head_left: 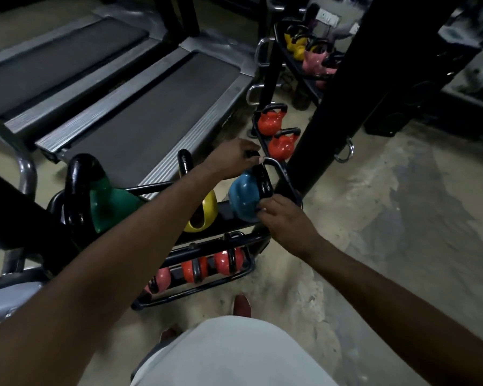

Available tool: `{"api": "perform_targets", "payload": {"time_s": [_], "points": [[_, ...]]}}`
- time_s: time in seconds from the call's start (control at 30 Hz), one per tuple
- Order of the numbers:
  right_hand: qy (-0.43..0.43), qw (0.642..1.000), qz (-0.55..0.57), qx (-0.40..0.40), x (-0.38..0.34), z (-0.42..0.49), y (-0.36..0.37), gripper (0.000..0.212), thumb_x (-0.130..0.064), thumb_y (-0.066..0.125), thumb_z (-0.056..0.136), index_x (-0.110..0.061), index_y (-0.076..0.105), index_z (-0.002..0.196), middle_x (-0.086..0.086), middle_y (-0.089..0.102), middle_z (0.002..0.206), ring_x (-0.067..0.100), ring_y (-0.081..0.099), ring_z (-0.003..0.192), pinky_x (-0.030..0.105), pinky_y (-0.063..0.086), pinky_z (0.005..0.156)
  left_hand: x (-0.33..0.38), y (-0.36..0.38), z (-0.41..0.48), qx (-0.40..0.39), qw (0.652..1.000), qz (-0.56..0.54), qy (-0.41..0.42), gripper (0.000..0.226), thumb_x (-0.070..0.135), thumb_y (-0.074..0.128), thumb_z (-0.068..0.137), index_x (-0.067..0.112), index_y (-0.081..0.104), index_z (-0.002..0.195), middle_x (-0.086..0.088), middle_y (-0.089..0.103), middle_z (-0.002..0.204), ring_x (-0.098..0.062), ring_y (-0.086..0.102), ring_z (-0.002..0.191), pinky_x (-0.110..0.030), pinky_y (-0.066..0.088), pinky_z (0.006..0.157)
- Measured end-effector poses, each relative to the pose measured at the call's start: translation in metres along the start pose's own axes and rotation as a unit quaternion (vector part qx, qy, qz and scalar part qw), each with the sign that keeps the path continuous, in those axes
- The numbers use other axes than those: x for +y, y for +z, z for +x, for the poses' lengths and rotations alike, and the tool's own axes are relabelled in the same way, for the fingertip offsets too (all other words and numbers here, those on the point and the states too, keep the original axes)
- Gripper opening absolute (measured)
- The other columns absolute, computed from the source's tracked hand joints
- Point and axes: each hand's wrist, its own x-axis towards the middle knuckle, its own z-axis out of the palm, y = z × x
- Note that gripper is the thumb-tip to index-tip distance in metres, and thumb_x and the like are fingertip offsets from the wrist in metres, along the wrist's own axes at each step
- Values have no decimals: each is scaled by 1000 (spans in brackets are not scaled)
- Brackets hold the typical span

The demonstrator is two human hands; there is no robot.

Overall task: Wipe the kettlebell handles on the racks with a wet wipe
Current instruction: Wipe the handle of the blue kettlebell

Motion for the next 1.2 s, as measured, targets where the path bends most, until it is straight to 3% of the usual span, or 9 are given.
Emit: {"api": "perform_targets", "payload": {"time_s": [0.17,0.37,0.43,0.6,0.7,0.83,0.97,1.13,1.2], "points": [[42,999,-19,-9,-14,12,8,7,-10,71,79,-9,71,86,6,65,91,22,53,83,32,44,70,-1,-3,-1,-4,1000,-18,8,45,41,63,93,15,63,130,-4,63,132,-19,61,113,-18,37,83],[178,980,77,49,-11,2,-11,34,7,65,75,-10,66,104,3,62,108,21,57,94,32,51,71,-6,-2,0,-9,999,-42,4,44,39,66,91,16,64,129,-1,62,134,-17,60,115,-21,40,88],[253,952,145,92,-18,-9,-9,25,4,61,82,-10,66,101,2,63,106,17,60,95,32,53,75,-7,-1,0,-9,999,-48,-1,44,40,65,91,17,63,129,0,60,136,-16,59,118,-22,41,91],[445,816,334,154,-8,6,-9,24,4,58,87,-16,68,96,-7,71,94,5,67,91,25,53,84,-8,-4,1,-10,997,-70,-3,47,42,66,90,17,63,129,-1,59,137,-16,58,121,-28,45,100],[470,793,365,132,-11,7,-6,21,-1,61,88,-18,69,98,-11,72,98,2,67,95,27,55,89,-6,-6,1,-20,998,-67,-5,48,43,66,90,17,63,130,-1,59,137,-16,57,122,-34,45,104],[448,801,384,106,-10,-10,-8,12,-10,68,89,-16,71,99,-10,73,103,4,68,100,29,54,93,-4,-5,-2,-15,998,-67,-3,47,41,66,90,15,63,130,-1,60,136,-16,58,121,-27,44,99],[411,794,425,141,10,23,-16,17,-5,66,90,-14,72,104,-5,72,106,5,67,102,28,53,93,1,-7,-4,0,997,-70,-24,44,40,67,90,20,64,128,1,60,136,-14,57,122,-20,39,95],[269,909,283,146,-4,-13,-11,21,-8,73,85,-15,73,105,-6,65,111,9,61,105,22,49,94,6,2,-4,22,996,-77,-46,41,36,68,90,19,66,127,-1,61,135,-15,59,119,-17,40,89],[197,935,256,148,15,-4,-10,17,-8,76,83,-13,74,99,-1,66,106,15,60,102,25,48,92,9,10,-7,43,987,-132,-82,43,36,71,89,21,65,128,0,63,132,-12,62,115,-23,47,97]]}}
